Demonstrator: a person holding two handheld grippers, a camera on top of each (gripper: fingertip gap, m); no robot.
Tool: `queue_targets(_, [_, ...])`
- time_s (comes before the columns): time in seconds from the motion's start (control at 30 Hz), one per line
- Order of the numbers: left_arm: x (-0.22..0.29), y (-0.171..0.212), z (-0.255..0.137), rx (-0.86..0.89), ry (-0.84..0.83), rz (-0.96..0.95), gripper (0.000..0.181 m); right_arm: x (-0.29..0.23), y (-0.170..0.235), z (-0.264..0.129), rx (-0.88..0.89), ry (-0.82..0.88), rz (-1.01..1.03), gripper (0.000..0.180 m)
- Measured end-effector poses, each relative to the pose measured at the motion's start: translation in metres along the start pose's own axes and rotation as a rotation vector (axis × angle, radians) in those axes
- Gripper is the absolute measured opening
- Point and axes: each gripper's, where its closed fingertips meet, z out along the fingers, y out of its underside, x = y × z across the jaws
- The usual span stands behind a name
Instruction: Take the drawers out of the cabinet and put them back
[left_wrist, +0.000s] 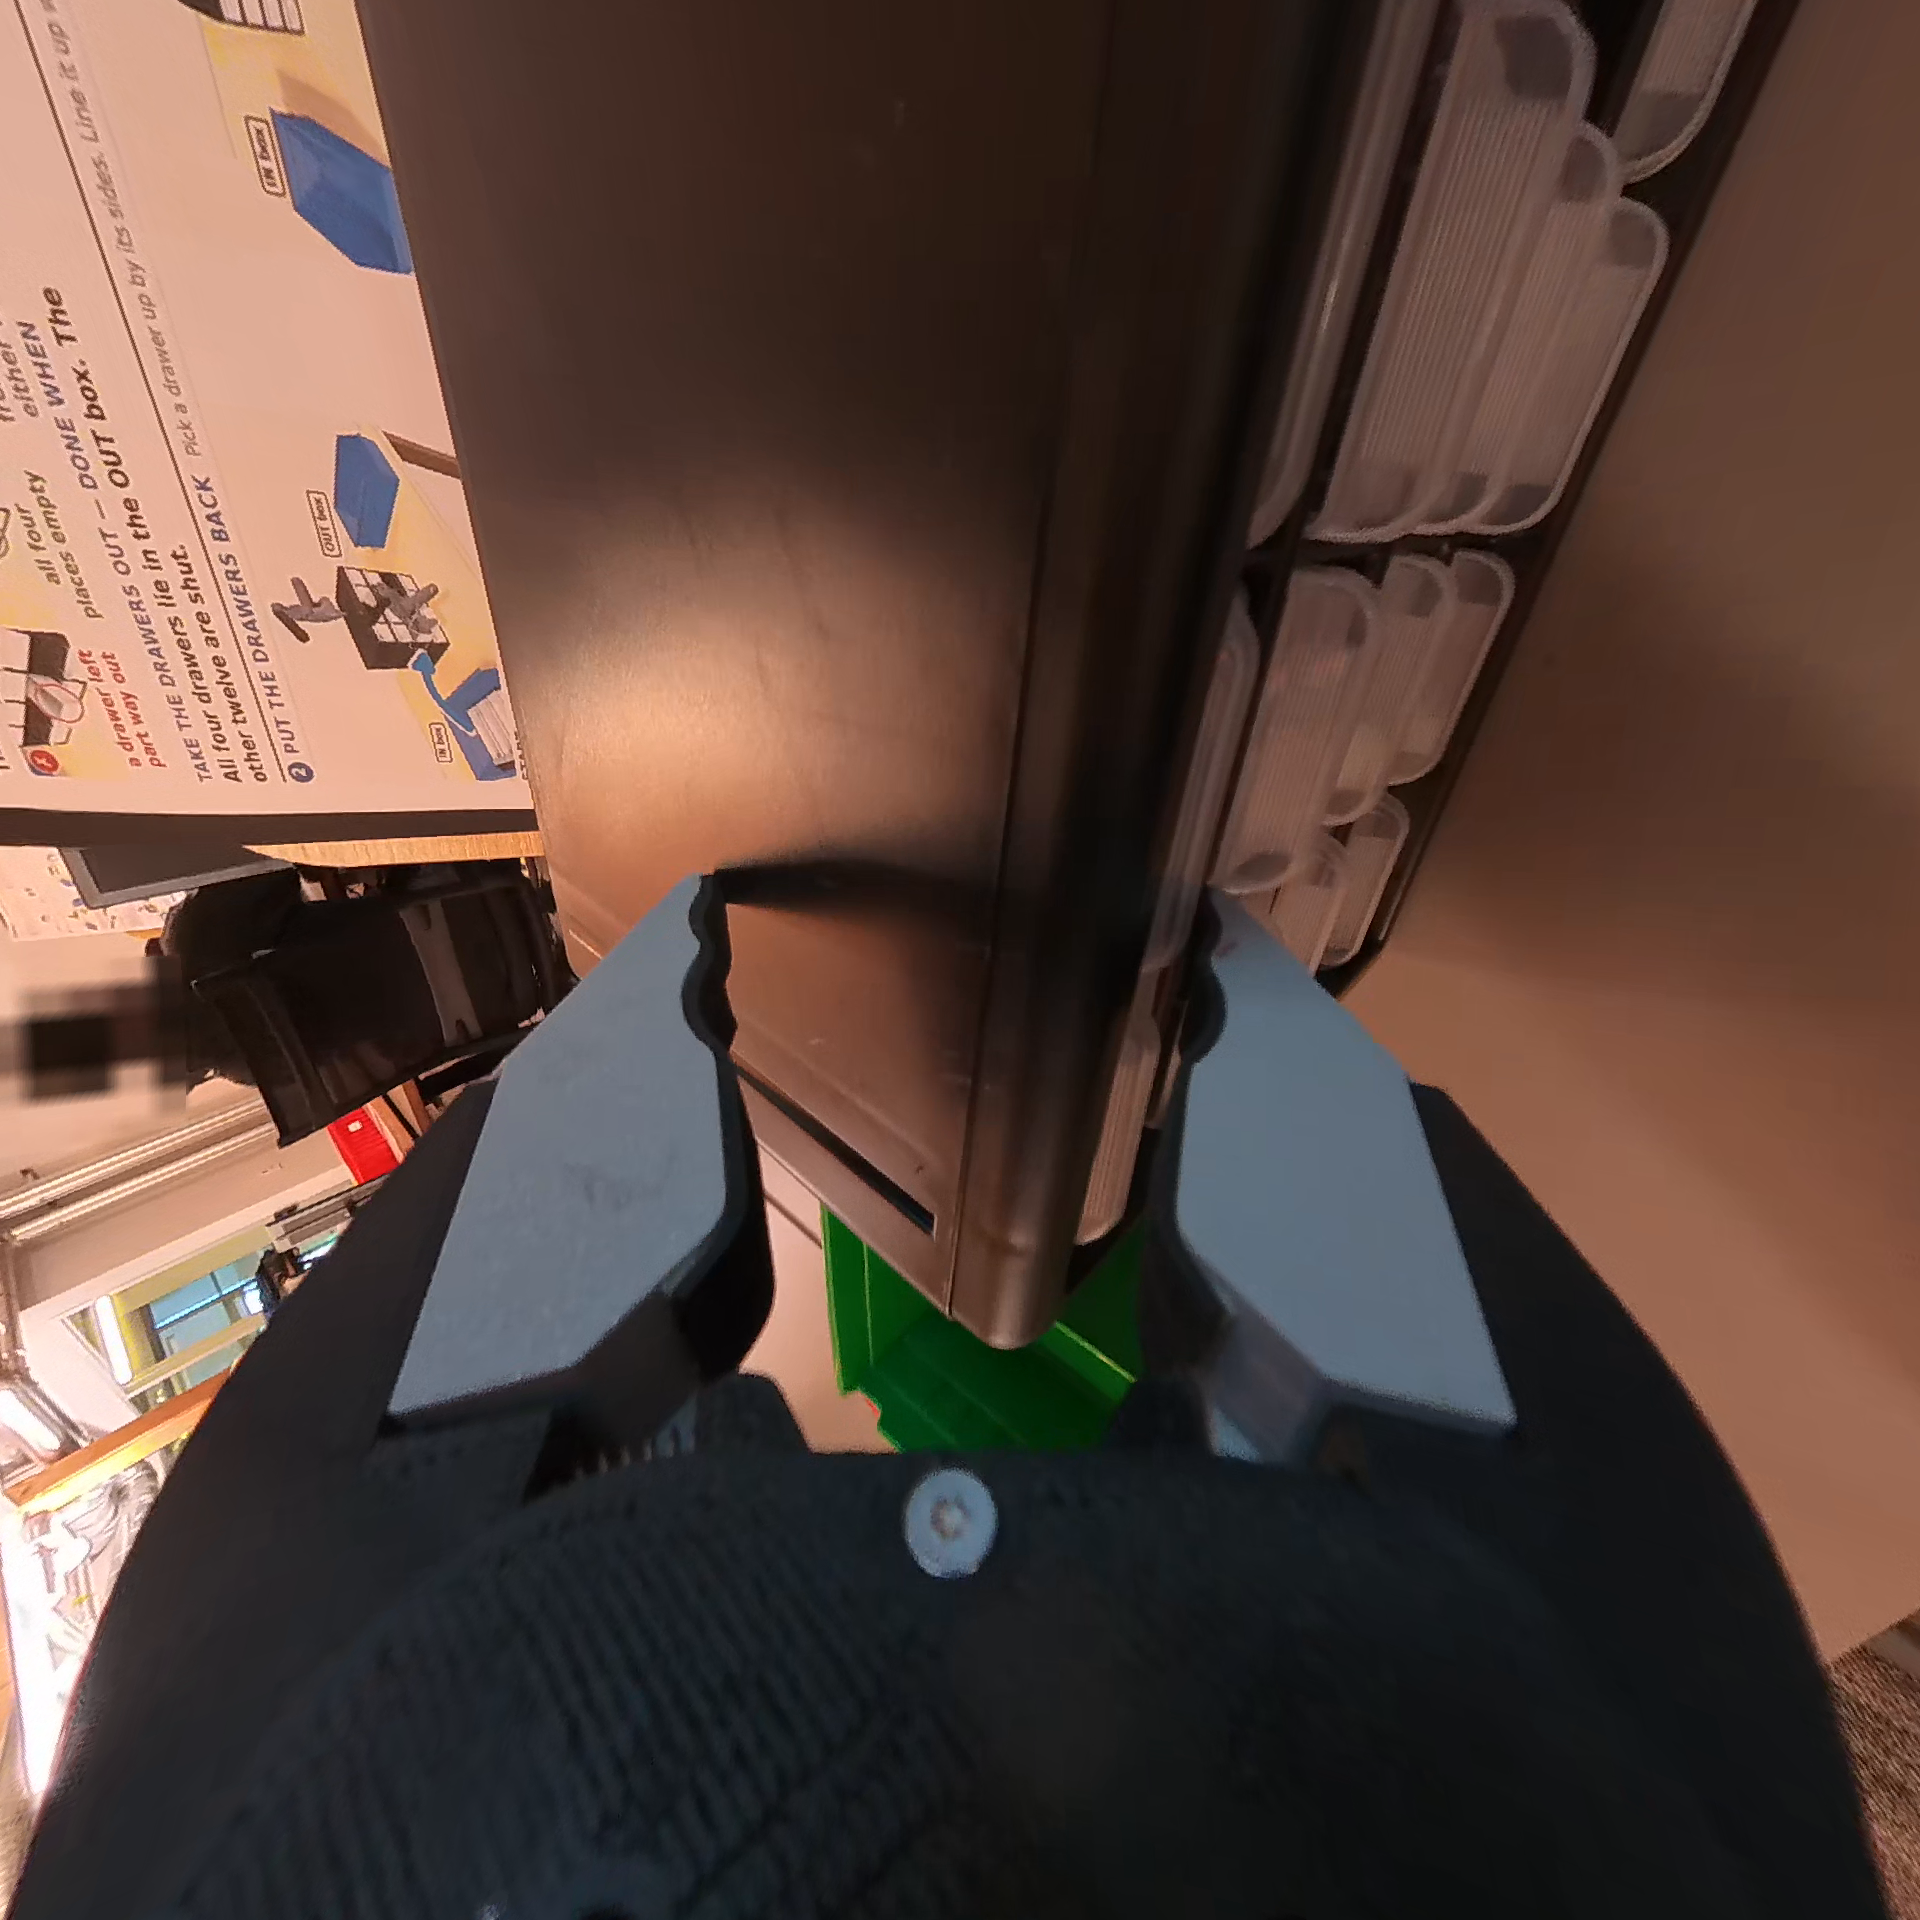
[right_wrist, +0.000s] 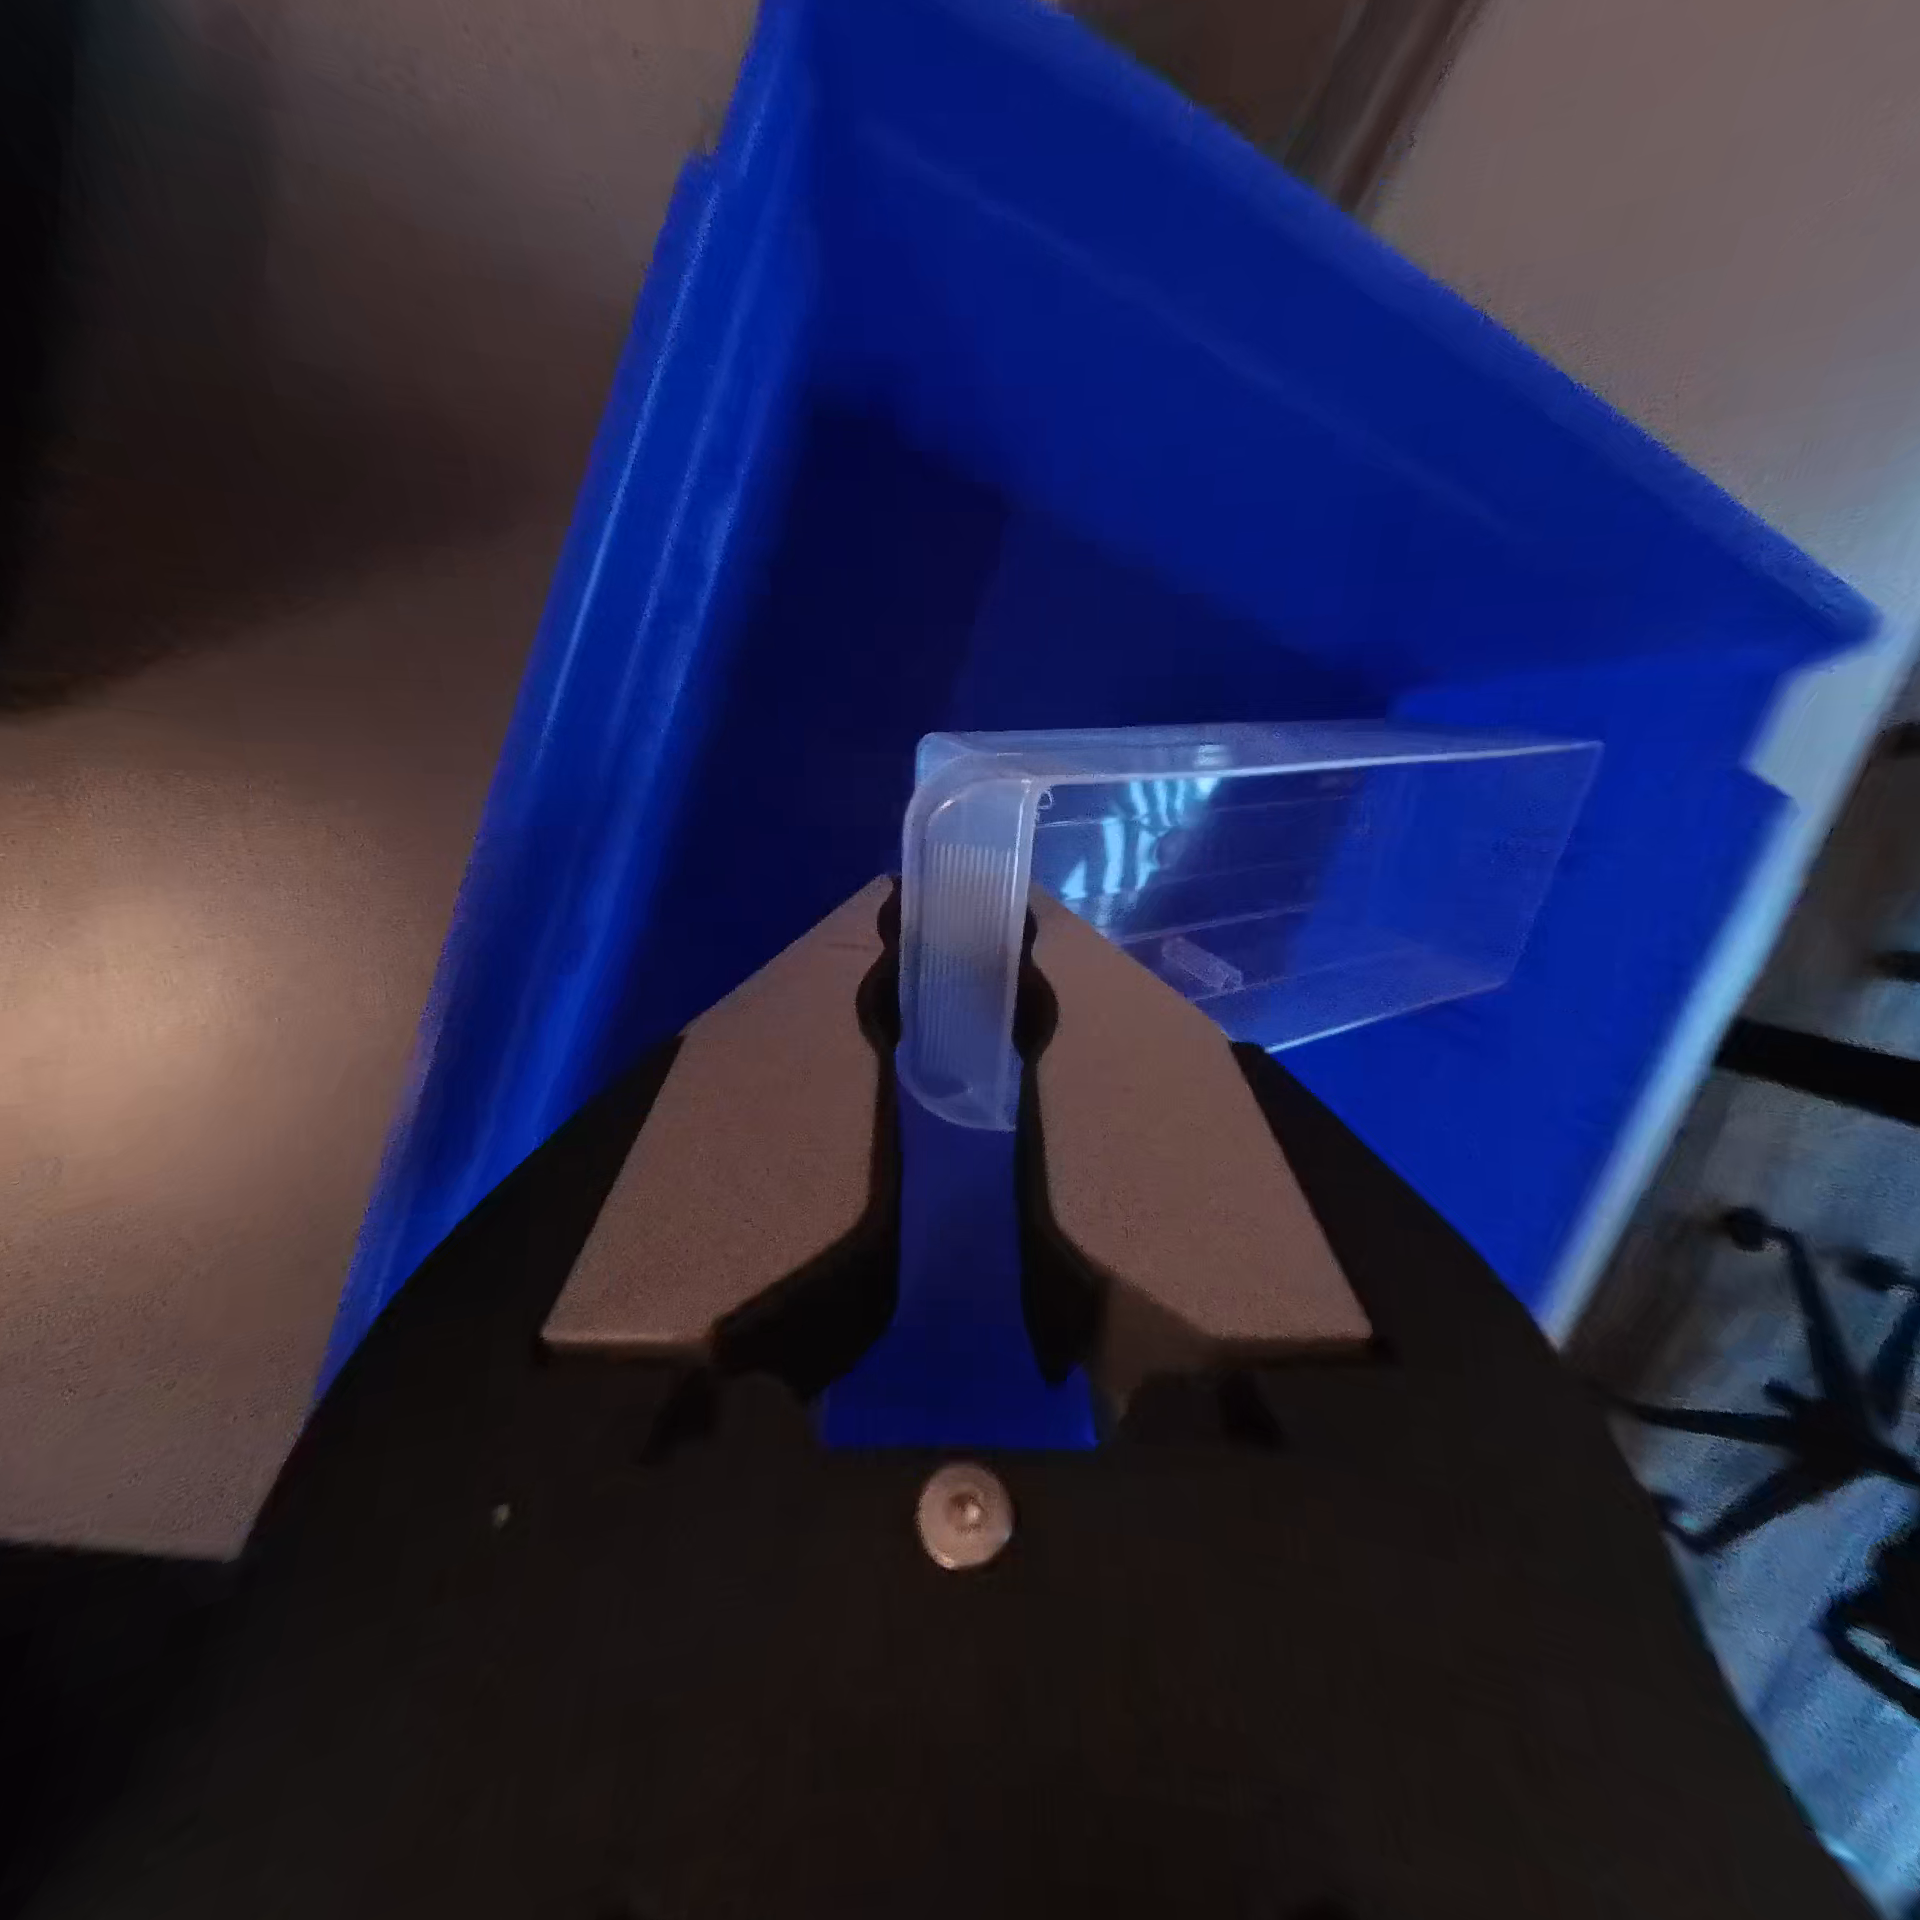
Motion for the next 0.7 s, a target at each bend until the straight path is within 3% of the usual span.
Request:
queue_targets(0.07, [0.000, 0.000, 0.000, -0.010, -0.002, -0.004, 0.087, -0.016, -0.014, 0.023, -0.037, -0.157, 0.091, 0.019])
queue_targets(0.13, [0.000, 0.000, 0.000, -0.014, -0.003, -0.005, 0.087, -0.024, -0.028, 0.029, -0.009, -0.243, 0.154, 0.041])
queue_targets(0.23, [0.000, 0.000, 0.000, -0.013, 0.000, 0.004, 0.087, -0.013, -0.035, 0.022, 0.071, -0.155, 0.102, 0.051])
queue_targets(0.37, [0.000, 0.000, 0.000, -0.001, 0.001, 0.003, 0.087, -0.005, -0.020, -0.002, 0.117, -0.140, 0.098, 0.050])
queue_targets(0.53, [0.000, 0.000, 0.000, 0.018, 0.001, 0.000, 0.087, -0.006, -0.022, -0.077, 0.299, -0.116, 0.062, 0.038])
queue_targets(0.63, [0.000, 0.000, 0.000, 0.015, 0.000, -0.003, 0.087, -0.053, -0.037, -0.136, 0.495, -0.168, -0.034, 0.034])
queue_targets(0.7, [0.000, 0.000, 0.000, 0.020, -0.001, -0.007, 0.087, -0.096, -0.039, -0.155, 0.585, -0.237, -0.065, 0.043])
